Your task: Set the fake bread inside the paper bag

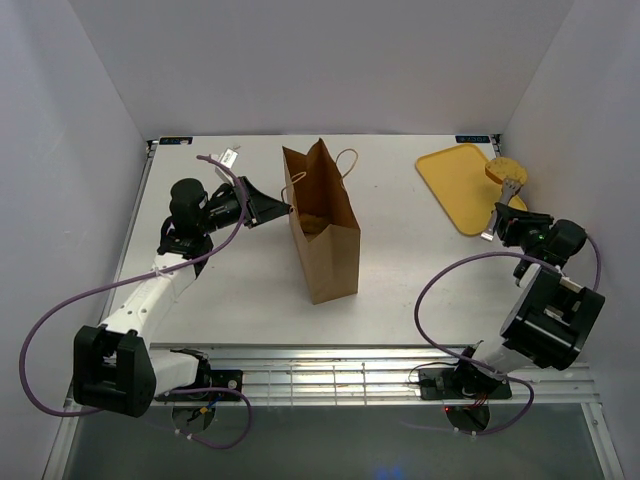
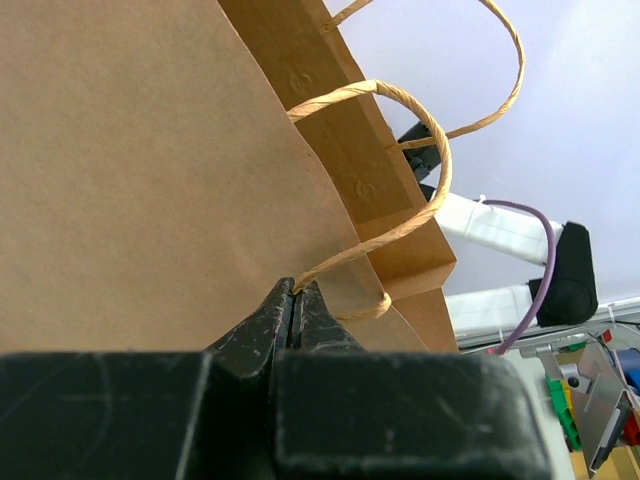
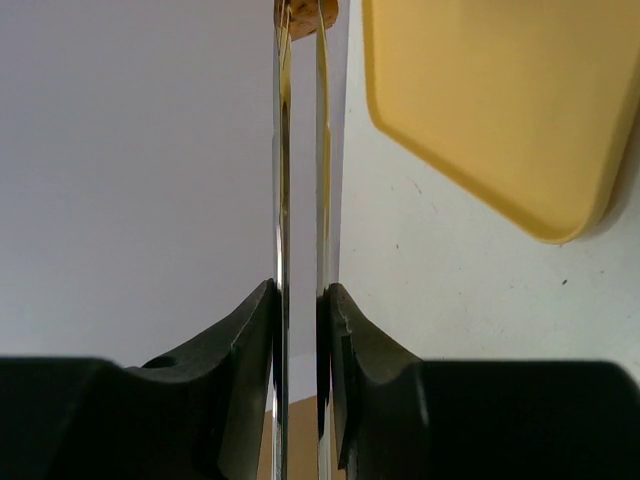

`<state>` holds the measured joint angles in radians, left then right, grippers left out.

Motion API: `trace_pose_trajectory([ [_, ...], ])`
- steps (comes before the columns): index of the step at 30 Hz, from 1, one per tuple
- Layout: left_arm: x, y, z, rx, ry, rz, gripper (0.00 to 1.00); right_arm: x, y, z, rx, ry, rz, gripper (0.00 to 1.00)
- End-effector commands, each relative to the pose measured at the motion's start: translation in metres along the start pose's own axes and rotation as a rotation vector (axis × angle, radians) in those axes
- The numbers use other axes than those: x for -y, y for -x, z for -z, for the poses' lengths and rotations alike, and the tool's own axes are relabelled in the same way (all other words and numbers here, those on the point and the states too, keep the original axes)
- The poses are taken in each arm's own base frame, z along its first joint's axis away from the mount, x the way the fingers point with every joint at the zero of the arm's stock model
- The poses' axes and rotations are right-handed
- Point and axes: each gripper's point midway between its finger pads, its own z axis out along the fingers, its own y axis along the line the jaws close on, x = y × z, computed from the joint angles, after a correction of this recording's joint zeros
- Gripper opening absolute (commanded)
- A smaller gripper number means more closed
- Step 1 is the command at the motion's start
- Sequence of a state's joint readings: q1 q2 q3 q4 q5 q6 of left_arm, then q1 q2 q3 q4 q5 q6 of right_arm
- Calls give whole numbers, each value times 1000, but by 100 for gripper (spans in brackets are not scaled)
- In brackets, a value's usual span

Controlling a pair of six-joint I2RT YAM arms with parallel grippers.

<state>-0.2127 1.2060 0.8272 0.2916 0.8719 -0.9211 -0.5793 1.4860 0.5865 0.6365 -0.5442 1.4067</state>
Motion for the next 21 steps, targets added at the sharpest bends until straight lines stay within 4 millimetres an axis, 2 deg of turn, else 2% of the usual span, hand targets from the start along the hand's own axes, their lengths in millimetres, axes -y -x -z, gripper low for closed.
trace_pose_trajectory([
  [1, 4, -3, 3, 7, 4, 3, 0, -37, -26, 16, -85, 122, 112, 8],
  [7, 1, -7, 4, 5, 11, 24, 0, -65, -81, 43, -240, 212, 243, 8],
  [9, 1, -8, 5, 3, 11, 37, 0, -67, -99, 51, -291, 217, 286, 8],
  [11, 3, -9, 6, 2, 8, 45, 0, -79, -113, 66, -305, 258, 347, 8],
  [12, 3, -10, 5, -1, 7, 49, 0, -75, -122, 71, -327, 237, 351, 8],
  [13, 3, -10, 6, -4, 8, 53, 0, -82, -128, 82, -324, 268, 408, 8],
  [19, 1, -14, 8, -6, 17, 81, 0, -87, -167, 125, -362, 311, 520, 8],
  [21, -1, -16, 9, -2, 22, 84, 0, -96, -175, 136, -367, 339, 593, 8],
])
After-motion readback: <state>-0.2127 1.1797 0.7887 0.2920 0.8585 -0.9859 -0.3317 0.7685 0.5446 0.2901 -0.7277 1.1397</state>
